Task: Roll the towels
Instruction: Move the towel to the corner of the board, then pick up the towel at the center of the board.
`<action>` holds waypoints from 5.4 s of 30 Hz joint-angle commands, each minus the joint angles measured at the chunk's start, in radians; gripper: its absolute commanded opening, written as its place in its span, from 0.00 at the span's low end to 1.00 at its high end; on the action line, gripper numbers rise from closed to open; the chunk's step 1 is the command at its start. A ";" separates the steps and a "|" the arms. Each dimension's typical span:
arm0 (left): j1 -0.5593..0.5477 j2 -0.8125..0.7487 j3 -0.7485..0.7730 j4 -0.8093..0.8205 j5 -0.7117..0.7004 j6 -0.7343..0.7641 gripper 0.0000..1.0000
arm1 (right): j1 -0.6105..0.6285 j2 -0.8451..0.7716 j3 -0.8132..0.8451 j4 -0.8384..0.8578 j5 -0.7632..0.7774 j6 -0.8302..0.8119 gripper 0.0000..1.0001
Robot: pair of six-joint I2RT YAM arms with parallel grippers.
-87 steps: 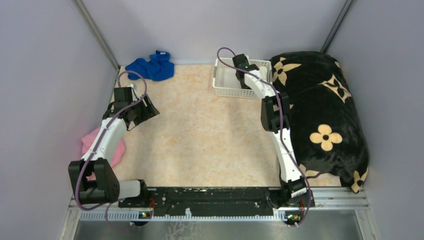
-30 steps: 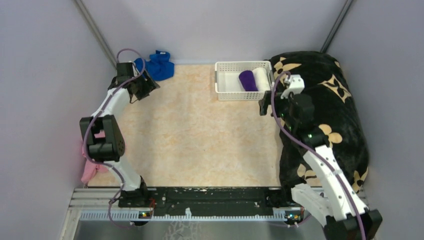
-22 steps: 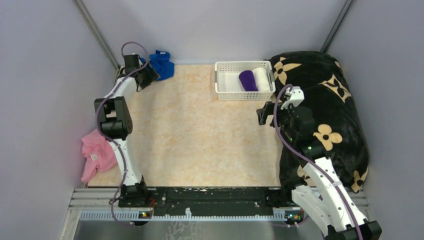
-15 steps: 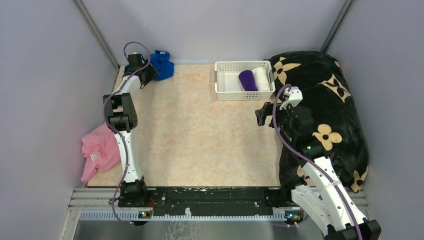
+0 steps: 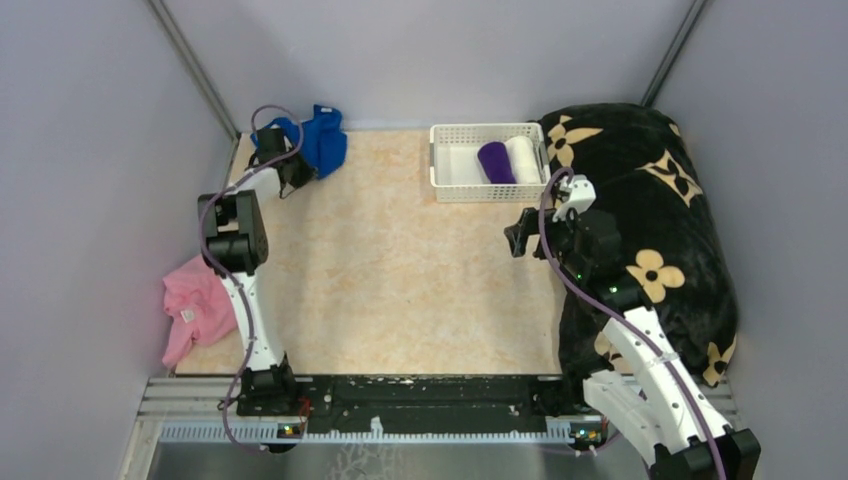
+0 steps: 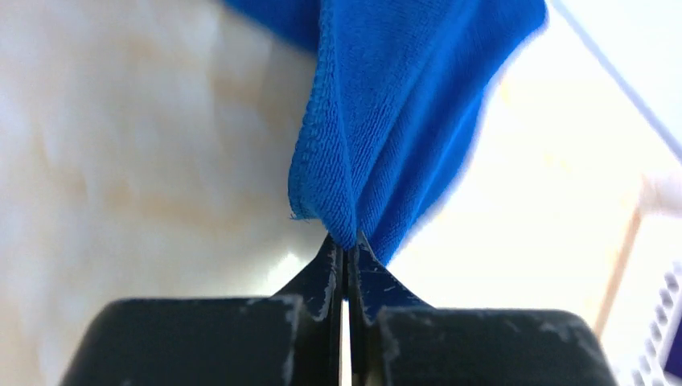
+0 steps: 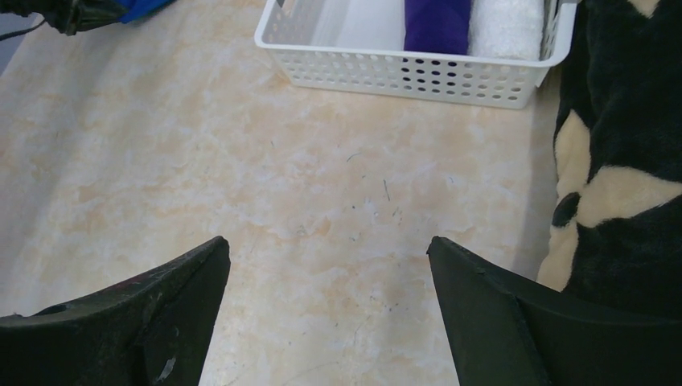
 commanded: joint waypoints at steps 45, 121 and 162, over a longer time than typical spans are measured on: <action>-0.502 -1.155 -1.022 -0.134 -0.254 -0.042 0.74 | 0.409 0.489 0.123 0.018 0.071 0.109 0.77; -0.239 -1.071 -0.834 -0.402 -0.109 0.148 0.63 | 0.139 0.515 0.395 -0.347 0.257 -0.013 0.59; -0.312 -0.456 -0.595 -0.604 -0.245 0.338 0.43 | -0.010 0.451 0.167 -0.093 0.096 -0.026 0.72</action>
